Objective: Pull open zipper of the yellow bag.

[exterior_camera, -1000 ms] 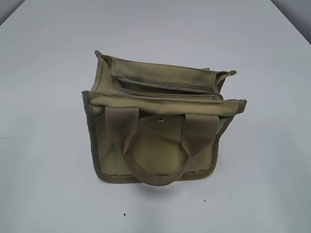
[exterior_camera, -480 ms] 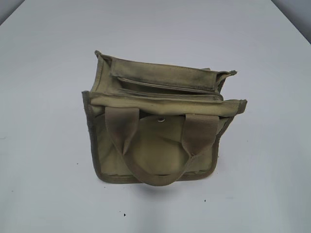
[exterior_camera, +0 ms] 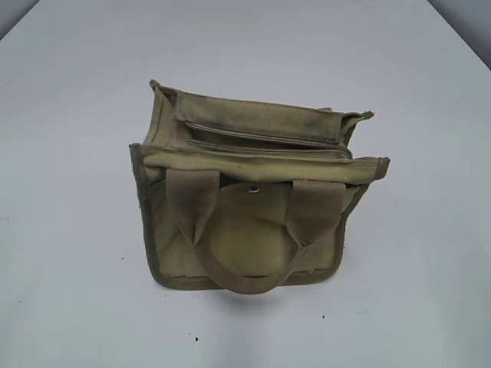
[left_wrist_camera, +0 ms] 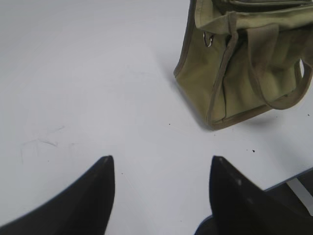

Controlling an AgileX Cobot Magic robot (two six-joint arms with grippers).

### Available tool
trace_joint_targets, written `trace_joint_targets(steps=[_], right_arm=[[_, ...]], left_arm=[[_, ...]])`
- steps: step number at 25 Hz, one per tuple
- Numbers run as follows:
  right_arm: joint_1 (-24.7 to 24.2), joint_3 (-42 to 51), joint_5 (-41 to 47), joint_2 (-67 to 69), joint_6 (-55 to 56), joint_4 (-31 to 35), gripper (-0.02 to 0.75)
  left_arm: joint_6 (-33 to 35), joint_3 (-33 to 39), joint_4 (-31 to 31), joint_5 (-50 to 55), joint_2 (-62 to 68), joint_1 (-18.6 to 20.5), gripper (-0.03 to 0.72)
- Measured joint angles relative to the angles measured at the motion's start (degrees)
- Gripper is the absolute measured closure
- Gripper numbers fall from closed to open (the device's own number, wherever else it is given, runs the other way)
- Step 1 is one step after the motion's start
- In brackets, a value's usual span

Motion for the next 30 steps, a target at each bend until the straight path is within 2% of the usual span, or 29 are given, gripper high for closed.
trace_joint_targets(steps=[13,15,18,22,25,30], right_arm=[[-0.1,0.0,0.0,-0.2,0.0,0.0,0.172],[-1.3,0.0,-0.1,-0.5,0.0,0.3,0.172],[-5.2,0.0,-0.2,-2.2,0.0,1.2,0.172],[-10.0,0.0,-0.2,-7.3,0.0,2.9,0.172],[-11.6,0.0,-0.3,-11.6,0.0,4.4,0.175],[-12.0,0.0,-0.4,-15.3,0.0,6.5,0.176]], left_arm=[[0.0,0.0,0.0,0.0,0.0,0.0,0.232],[0.0,0.0,0.0,0.0,0.0,0.2,0.233],[0.0,0.0,0.0,0.0,0.0,3.3,0.233],[0.0,0.0,0.0,0.0,0.0,11.2,0.234],[0.0,0.0,0.0,0.0,0.0,16.4,0.234],[0.0,0.0,0.0,0.0,0.0,17.8,0.234]])
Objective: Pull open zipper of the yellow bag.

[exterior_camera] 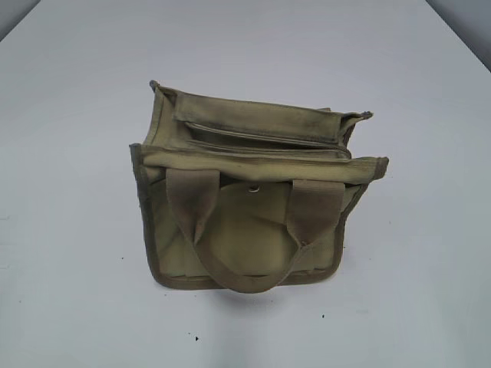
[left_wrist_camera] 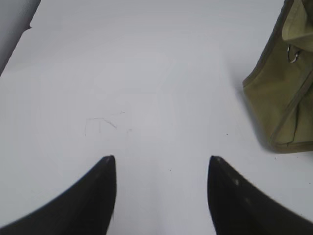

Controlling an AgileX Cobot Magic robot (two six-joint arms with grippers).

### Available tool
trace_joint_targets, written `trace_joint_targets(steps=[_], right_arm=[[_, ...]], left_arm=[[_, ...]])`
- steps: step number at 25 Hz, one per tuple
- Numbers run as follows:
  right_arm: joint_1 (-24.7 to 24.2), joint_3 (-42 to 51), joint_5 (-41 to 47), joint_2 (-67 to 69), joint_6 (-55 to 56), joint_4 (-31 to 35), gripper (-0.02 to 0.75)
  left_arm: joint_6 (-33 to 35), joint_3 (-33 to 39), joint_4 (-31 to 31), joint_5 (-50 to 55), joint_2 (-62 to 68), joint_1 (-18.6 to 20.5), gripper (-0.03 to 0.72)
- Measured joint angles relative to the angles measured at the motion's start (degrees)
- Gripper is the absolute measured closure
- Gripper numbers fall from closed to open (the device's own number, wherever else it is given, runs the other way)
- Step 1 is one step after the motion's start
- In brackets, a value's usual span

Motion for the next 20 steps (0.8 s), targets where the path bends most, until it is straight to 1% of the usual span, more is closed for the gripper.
trace_joint_targets(steps=[7,20], right_arm=[[0.0,0.0,-0.5,0.0,0.0,2.2,0.176],[0.0,0.0,-0.8,0.0,0.0,2.3,0.176]], left_arm=[[0.0,0.0,0.0,0.0,0.0,0.0,0.234],[0.0,0.0,0.0,0.0,0.0,0.0,0.234]])
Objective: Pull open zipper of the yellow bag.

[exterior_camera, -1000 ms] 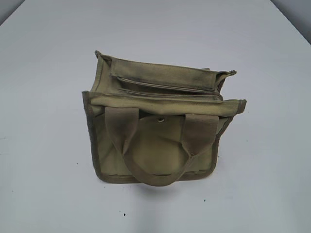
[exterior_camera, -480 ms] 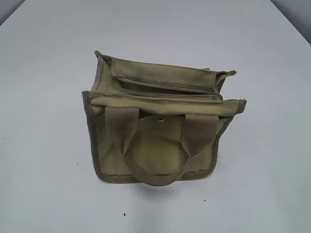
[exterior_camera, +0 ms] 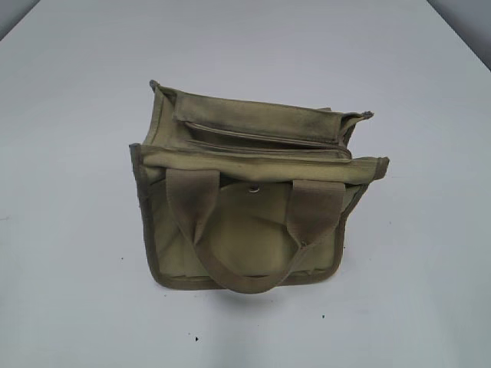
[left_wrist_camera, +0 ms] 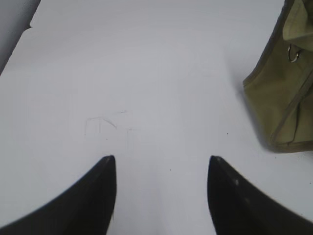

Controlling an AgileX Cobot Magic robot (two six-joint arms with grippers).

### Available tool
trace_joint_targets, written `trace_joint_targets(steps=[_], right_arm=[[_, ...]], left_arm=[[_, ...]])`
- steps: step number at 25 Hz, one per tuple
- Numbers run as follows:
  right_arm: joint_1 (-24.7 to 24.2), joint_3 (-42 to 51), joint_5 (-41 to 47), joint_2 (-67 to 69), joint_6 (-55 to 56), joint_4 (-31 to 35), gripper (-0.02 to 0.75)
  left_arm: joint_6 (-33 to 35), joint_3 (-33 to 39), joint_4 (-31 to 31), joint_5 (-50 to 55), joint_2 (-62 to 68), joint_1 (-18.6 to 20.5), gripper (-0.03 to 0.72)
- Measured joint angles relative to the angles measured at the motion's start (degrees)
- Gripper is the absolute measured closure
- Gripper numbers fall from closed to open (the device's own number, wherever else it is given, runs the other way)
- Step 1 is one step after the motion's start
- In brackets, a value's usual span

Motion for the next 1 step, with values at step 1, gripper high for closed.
trace_joint_targets(steps=[1], right_arm=[[0.0,0.0,0.0,0.0,0.0,0.0,0.176]], left_arm=[[0.0,0.0,0.0,0.0,0.0,0.0,0.234]])
